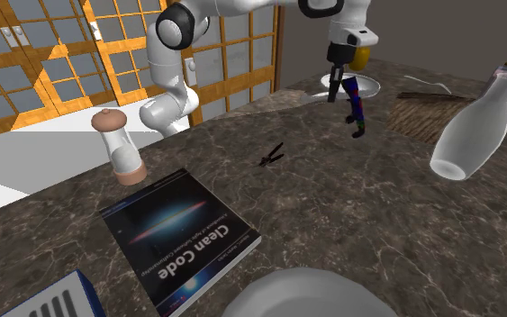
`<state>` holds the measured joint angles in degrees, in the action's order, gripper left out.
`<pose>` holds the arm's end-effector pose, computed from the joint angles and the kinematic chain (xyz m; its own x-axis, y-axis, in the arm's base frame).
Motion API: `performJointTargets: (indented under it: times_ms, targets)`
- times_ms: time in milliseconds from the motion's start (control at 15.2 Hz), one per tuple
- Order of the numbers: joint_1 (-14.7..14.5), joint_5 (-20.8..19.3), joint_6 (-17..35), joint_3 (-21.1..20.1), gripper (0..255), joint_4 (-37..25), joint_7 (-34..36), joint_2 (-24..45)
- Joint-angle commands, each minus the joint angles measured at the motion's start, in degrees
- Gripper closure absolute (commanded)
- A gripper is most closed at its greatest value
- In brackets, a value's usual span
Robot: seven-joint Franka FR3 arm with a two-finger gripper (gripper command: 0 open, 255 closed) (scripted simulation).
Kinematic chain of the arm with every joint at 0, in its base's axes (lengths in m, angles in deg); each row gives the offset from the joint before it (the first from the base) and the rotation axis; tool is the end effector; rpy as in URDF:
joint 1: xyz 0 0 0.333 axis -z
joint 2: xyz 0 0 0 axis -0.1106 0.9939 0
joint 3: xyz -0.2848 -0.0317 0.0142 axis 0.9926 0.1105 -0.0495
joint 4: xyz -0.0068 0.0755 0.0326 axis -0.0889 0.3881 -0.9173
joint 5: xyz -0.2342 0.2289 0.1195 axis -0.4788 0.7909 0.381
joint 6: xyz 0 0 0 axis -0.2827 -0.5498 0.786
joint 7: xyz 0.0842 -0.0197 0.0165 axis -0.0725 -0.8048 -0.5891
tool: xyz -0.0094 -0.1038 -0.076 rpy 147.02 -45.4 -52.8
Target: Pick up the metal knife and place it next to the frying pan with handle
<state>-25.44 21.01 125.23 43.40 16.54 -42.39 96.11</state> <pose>0.3349 0.4379 0.5537 0.6570 0.7539 0.0034 0.7539 -0.6570 0.0007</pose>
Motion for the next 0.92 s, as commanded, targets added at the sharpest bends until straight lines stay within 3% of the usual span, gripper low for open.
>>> performJointTargets:
  times_ms: [0, 858]
  targets:
    - [0.21, 0.27, 1.84, 0.07, 255, 2.49, -0.1, -0.65]
    - [0.69, 0.65, 11.64, 0.3, 255, 13.28, -0.26, -1.72]
